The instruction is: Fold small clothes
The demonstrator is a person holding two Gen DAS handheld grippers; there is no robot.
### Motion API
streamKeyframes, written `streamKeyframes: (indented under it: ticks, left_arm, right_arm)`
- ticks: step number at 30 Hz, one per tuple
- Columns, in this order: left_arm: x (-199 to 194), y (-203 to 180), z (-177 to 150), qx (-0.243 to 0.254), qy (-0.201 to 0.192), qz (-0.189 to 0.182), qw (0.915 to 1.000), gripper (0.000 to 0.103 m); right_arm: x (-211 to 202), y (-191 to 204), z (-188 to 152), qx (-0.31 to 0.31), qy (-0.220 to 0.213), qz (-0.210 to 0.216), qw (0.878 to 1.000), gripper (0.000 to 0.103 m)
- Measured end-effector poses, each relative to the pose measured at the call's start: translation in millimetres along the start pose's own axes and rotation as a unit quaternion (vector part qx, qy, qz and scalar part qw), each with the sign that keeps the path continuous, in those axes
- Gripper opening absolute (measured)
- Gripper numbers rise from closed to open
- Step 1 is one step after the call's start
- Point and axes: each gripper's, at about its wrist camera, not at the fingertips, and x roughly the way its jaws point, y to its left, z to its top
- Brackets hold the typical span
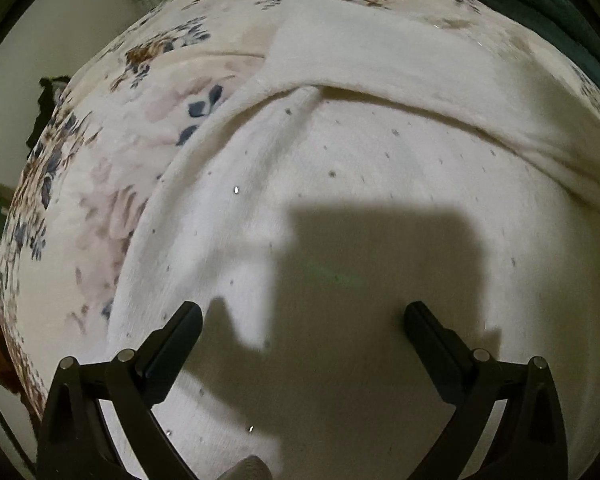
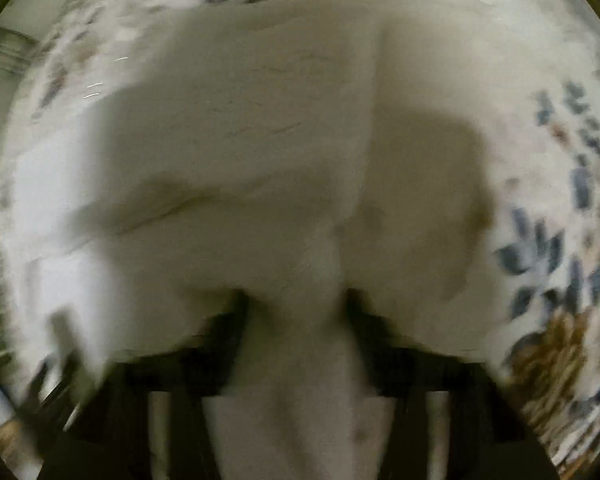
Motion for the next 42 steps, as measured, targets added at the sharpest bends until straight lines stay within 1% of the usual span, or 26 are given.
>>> streamKeyframes:
  ticks: [2,3,6,7,9,10,11,12,14,16,17,18,20,23,26,27,28,29,30,31,32,33,36,38,41,42]
  left_arm:
    - [-3.1,3.0,-4.8,0.011,0.0,-0.004,0.9999,0.103]
    - [-5.5,3.9,-7.1,0.017,0.0,-0.009,0.9998,0.103]
    - [-15.6,0.9,-12.1,0.03,-0.005,-0.021,0.9993,0.103]
    - [-19.0,-2.5,-14.1,0.035,-0.005,-0.023,0.9991,0.103]
    - [-28.5,-5.8,-17.2,0.045,-0.008,-0.029,0.9985,0.103]
    - [-34.0,-8.5,-18.5,0.051,-0.009,-0.035,0.9981,0.103]
    - [-40.9,-12.1,-21.1,0.058,-0.009,-0.041,0.9975,0.103]
    - [-51.4,-18.7,-26.3,0.067,-0.012,-0.052,0.9963,0.103]
    - [-70.7,-36.5,-40.2,0.089,-0.014,-0.078,0.9928,0.103]
    - [-88.4,-62.1,-60.7,0.126,-0.009,-0.099,0.9869,0.103]
    - [-97.9,-83.3,-78.6,0.149,0.0,-0.115,0.9822,0.103]
    - [-102.6,-99.9,-92.8,0.162,0.01,-0.126,0.9786,0.103]
    - [-108.0,-131.2,-118.0,0.18,0.031,-0.14,0.9732,0.103]
    - [-108.5,-188.2,-158.2,0.197,0.068,-0.153,0.966,0.103]
    - [-97.5,-240.5,-185.2,0.207,0.092,-0.132,0.9652,0.103]
    - [-92.5,-255.2,-190.7,0.206,0.094,-0.116,0.9671,0.102]
    - [-89.8,-265.3,-193.1,0.202,0.091,-0.103,0.9697,0.094]
    - [-88.7,-271.6,-193.7,0.196,0.087,-0.097,0.9719,0.075]
    - [-89.4,-277.2,-193.3,0.189,0.079,-0.095,0.9741,0.061]
    - [-91.3,-280.8,-192.9,0.187,0.072,-0.089,0.9757,0.035]
    - [-94.9,-284.1,-192.1,0.186,0.063,-0.077,0.9776,0.019]
    - [-98.9,-284.7,-191.5,0.182,0.058,-0.069,0.9793,0.012]
    - [-111.6,-277.0,-189.2,0.154,0.047,-0.076,0.9841,0.009]
    - [-118.9,-273.0,-188.3,0.146,0.042,-0.076,0.9854,0.009]
    - [-128.9,-270.8,-186.1,0.144,0.037,-0.073,0.9862,0.008]
    - [-131.2,-272.2,-184.9,0.146,0.038,-0.071,0.986,0.008]
  right_arm:
    - [-5.2,-17.0,-3.1,0.05,-0.02,-0.012,0.998,0.018]
    - [-7.7,-22.3,-6.0,0.064,-0.021,-0.024,0.997,0.018]
    - [-8.1,-16.3,-9.2,0.058,-0.015,-0.036,0.998,0.018]
    - [-8.4,-13.5,-8.5,0.057,-0.008,-0.034,0.998,0.021]
    - [-6.5,-4.6,-9.6,0.064,0.02,0.01,0.998,0.022]
    - [-13.3,-6.5,-11.2,0.068,0.03,0.025,0.997,0.03]
    - [-24.3,-10.0,-15.3,0.068,0.034,0.028,0.997,0.036]
    - [-34.7,-15.4,-20.3,0.068,0.034,0.035,0.996,0.045]
    - [-51.2,-31.7,-30.4,0.07,0.039,0.05,0.996,0.048]
    - [-61.9,-53.5,-43.0,0.077,0.055,0.057,0.994,0.048]
    - [-66.0,-68.7,-49.8,0.082,0.065,0.061,0.993,0.048]
    - [-65.9,-83.0,-47.0,0.084,0.07,0.063,0.992,0.048]
    - [-63.0,-115.5,-55.1,0.082,0.085,0.07,0.99,0.048]
    - [-58.2,-162.4,-49.7,0.076,0.093,0.073,0.99,0.048]
    - [-50.9,-184.2,-25.8,0.075,0.095,0.107,0.987,0.048]
    - [-48.3,-186.8,-15.1,0.072,0.093,0.121,0.986,0.048]
    - [-46.1,-188.9,-2.6,0.068,0.089,0.135,0.984,0.05]
    - [-43.7,-188.3,10.6,0.063,0.086,0.15,0.983,0.053]
    - [-40.7,-186.5,23.7,0.057,0.083,0.166,0.981,0.055]
    - [-36.4,-180.7,40.0,0.052,0.079,0.186,0.978,0.055]
    - [-30.0,-172.8,57.5,0.044,0.08,0.209,0.974,0.055]
    - [-24.2,-166.2,71.2,0.04,0.083,0.226,0.97,0.055]
    - [6.5,-133.3,124.3,0.04,0.093,0.285,0.953,0.055]
    - [29.0,-118.7,151.7,0.063,0.101,0.317,0.941,0.055]
    - [65.9,-93.6,179.5,0.092,0.124,0.361,0.919,0.055]
    - [75.9,-84.3,185.5,0.094,0.138,0.369,0.914,0.055]
